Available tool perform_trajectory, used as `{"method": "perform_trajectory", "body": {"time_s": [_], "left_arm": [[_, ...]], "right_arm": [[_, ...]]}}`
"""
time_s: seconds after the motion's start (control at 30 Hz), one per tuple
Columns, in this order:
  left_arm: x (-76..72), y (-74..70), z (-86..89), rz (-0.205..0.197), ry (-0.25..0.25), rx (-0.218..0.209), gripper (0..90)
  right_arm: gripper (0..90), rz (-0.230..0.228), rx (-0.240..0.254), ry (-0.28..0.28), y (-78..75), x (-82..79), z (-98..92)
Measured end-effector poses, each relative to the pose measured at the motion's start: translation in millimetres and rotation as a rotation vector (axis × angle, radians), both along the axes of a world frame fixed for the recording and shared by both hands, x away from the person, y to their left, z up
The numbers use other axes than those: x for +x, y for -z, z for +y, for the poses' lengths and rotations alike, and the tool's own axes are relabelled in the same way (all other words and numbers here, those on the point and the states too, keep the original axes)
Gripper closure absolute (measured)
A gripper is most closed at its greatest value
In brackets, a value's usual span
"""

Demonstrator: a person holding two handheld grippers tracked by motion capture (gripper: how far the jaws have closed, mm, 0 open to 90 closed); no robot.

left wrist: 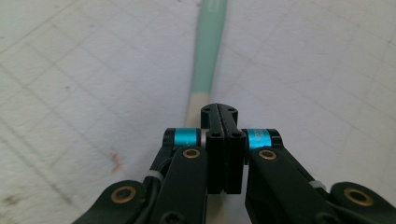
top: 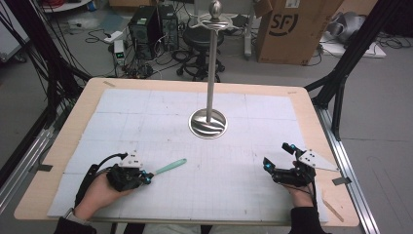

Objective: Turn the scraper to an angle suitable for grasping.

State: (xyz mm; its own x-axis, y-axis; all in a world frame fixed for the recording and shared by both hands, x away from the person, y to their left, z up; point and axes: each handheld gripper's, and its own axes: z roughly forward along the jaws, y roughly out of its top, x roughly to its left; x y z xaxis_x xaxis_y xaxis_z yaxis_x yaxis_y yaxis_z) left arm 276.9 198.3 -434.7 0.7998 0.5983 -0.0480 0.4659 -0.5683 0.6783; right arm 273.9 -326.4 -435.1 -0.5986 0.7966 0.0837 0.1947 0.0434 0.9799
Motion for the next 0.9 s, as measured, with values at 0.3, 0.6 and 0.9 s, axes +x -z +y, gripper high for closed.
{"method": "perform_trajectory", "body": {"time_s": [0.3,0.6,0.9], "left_arm": [[13.5,2.7,9.0,-0.028,-0.036,-0.015,89.9],[16.0,-14.3,16.0,-0.019,-0.033,-0.157,87.9],[14.5,-23.8,21.4,-0.120,0.023,-0.309,61.8]], "right_arm": [[2.7,0.000,-0.005,0.001,0.8,1.0,1.1],[2.7,0.005,0.002,-0.005,0.4,0.2,0.5],[2.7,-0.001,0.010,-0.007,-0.8,-1.1,0.7]]}}
